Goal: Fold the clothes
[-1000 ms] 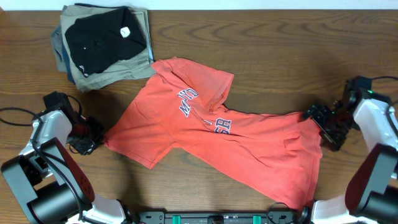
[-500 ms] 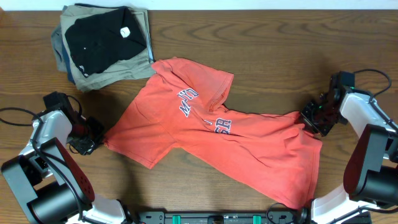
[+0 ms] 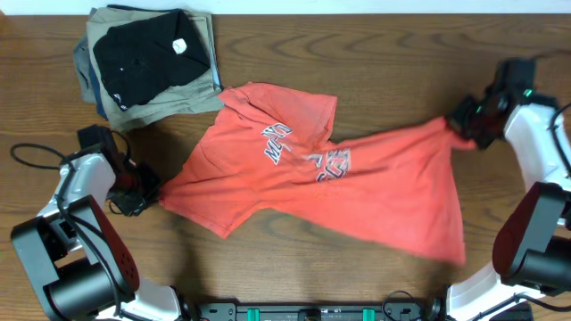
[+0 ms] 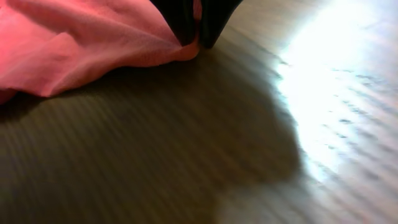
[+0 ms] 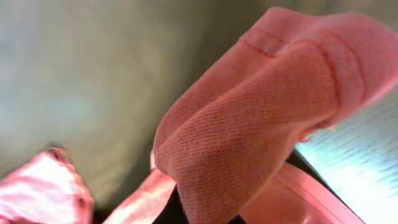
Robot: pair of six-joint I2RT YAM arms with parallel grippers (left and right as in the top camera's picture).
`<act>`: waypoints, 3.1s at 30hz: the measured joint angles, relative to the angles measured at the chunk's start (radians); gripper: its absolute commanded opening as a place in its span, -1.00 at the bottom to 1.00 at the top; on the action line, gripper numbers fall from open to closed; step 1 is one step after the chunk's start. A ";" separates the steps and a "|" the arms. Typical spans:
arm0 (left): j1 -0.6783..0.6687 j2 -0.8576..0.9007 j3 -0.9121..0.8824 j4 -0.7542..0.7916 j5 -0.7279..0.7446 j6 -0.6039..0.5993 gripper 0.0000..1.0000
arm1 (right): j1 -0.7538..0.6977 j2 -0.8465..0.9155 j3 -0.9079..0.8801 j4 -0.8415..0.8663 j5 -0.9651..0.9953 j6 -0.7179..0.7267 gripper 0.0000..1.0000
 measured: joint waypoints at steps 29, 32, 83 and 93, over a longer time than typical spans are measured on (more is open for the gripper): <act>-0.072 0.000 0.000 0.034 -0.001 0.025 -0.88 | 0.000 -0.002 0.249 -0.517 0.255 -0.027 0.63; -0.072 0.000 0.000 0.031 -0.001 0.025 -0.89 | 0.000 -0.002 0.128 -0.443 0.251 -0.013 0.56; -0.072 0.000 -0.008 0.031 -0.001 0.025 -0.87 | -0.026 0.002 -0.386 0.076 0.290 -0.026 -0.24; -0.072 0.000 -0.008 0.031 -0.001 -0.048 -0.19 | -0.028 0.002 -0.386 0.073 0.300 -0.019 -0.46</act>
